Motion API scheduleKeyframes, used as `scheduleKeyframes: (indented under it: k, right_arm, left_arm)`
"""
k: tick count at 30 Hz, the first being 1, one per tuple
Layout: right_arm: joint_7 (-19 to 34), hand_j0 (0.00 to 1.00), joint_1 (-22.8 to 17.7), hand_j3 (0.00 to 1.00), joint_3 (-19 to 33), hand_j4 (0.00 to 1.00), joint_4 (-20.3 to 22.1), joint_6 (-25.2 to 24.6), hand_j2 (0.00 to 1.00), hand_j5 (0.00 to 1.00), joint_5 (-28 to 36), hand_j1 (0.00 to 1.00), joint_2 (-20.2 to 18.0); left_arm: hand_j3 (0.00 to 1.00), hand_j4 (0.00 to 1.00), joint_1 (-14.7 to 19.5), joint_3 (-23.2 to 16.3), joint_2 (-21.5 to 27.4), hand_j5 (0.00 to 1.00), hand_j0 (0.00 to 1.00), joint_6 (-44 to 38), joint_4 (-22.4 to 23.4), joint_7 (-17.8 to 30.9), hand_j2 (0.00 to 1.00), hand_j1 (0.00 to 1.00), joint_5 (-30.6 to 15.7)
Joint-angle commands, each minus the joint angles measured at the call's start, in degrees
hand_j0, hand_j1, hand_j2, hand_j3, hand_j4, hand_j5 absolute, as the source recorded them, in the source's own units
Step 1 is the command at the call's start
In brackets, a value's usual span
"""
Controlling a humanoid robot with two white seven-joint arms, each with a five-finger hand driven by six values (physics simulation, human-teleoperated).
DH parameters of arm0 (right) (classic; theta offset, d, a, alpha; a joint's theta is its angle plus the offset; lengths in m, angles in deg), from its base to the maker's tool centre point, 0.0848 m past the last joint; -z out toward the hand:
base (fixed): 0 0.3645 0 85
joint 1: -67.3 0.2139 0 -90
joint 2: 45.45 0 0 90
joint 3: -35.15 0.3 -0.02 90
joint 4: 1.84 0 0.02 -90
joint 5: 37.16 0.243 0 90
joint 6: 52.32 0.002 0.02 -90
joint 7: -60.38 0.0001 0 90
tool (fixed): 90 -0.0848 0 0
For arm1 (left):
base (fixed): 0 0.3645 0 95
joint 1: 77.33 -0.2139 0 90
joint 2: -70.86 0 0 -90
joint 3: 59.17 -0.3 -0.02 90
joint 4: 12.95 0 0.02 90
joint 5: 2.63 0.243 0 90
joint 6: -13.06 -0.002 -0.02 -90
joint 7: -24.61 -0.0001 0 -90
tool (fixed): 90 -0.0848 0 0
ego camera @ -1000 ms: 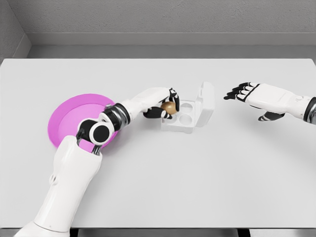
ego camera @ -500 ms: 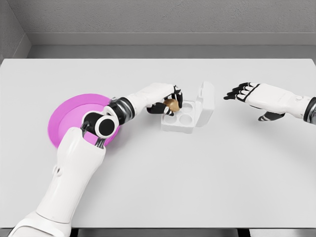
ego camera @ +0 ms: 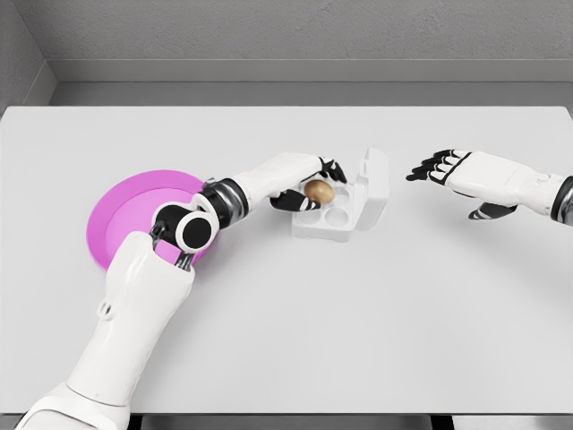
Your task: Pack egg into the box and close the box lid
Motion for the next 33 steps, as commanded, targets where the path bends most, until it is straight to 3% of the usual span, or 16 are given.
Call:
scheduleKeyframes:
  k: [1,4,7,10,12,16,18,22,24,26,27,30,33]
  right_arm:
    - [0.03,1.00,0.00,1.00,0.04,1.00,0.01,-0.09,1.00,1.00,0.33,1.00,-0.08]
    - [0.11,1.00,0.00,1.00,0.04,1.00,0.01,-0.09,1.00,1.00,0.33,1.00,-0.08]
    - [0.11,1.00,0.00,1.00,0.04,1.00,0.01,-0.09,1.00,1.00,0.33,1.00,-0.08]
    - [0.11,1.00,0.00,1.00,0.04,1.00,0.10,-0.09,1.00,1.00,0.33,1.00,-0.08]
    - [0.03,1.00,0.00,1.00,0.04,1.00,0.10,-0.09,1.00,1.00,0.33,1.00,0.01]
    - [-0.06,1.00,-0.09,1.00,-0.05,1.00,1.95,-0.09,1.00,1.00,0.33,1.00,0.19]
    - [-0.06,1.00,-0.09,1.00,-0.31,1.00,2.21,-0.09,1.00,1.00,0.33,1.00,0.28]
    - [-0.15,1.00,-0.53,1.00,-0.40,1.00,4.41,-0.09,1.00,1.00,0.42,1.00,0.45]
    - [-0.15,1.00,-0.70,1.00,-0.40,1.00,5.20,-0.09,1.00,1.00,0.42,1.00,0.45]
    - [-0.15,1.00,-0.88,1.00,-0.49,1.00,6.08,-0.09,1.00,1.00,0.42,1.00,0.54]
    - [-0.15,1.00,-0.88,1.00,-0.40,1.00,6.61,-0.09,1.00,1.00,0.42,1.00,1.15]
    - [-0.15,1.00,-0.88,1.00,-0.40,1.00,6.78,-0.09,1.00,1.00,0.42,1.00,2.03]
    - [0.03,1.00,-0.79,1.00,-0.40,1.00,8.19,-0.09,1.00,1.00,0.25,1.00,3.70]
  left_arm:
    - [0.87,0.87,0.00,0.28,0.00,0.87,0.87,-0.09,-0.21,-0.03,0.87,0.87,-0.32]
    - [1.00,1.00,0.00,0.63,0.00,1.00,1.00,-0.09,-0.47,-0.03,1.00,1.00,-0.41]
    - [1.00,1.00,-0.26,1.16,0.00,1.00,1.00,-0.09,-3.37,-0.03,1.00,1.00,-0.67]
    - [1.00,1.00,-0.88,4.94,0.00,1.00,1.00,-0.09,-11.02,-0.03,1.00,1.00,-3.04]
    - [1.00,1.00,-0.88,7.05,1.92,1.00,1.00,0.08,-13.39,-0.03,1.00,1.00,-10.77]
    - [1.00,1.00,-2.37,10.57,12.38,1.00,1.00,0.35,-17.88,-0.03,1.00,1.00,-21.41]
    - [1.00,1.00,-3.51,11.97,16.95,1.00,1.00,3.95,-18.40,-0.03,1.00,1.00,-26.50]
    - [1.00,1.00,-9.14,15.84,26.44,1.00,1.00,16.25,-19.46,-0.03,1.00,1.00,-34.68]
    - [1.00,1.00,-12.65,18.82,30.14,1.00,1.00,27.17,-19.37,-0.03,1.00,1.00,-35.30]
    - [1.00,1.00,-20.21,26.91,33.04,1.00,1.00,27.17,-19.02,-0.03,1.00,1.00,-35.47]
    - [1.00,1.00,-21.88,30.78,33.04,1.00,1.00,27.17,-18.67,-0.03,1.00,1.00,-35.47]
    - [1.00,1.00,-21.97,32.89,33.22,1.00,1.00,27.17,-14.10,-0.03,1.00,1.00,-34.77]
    - [1.00,1.00,-22.06,33.07,33.22,1.00,1.00,27.17,-13.57,-0.03,1.00,1.00,-33.81]
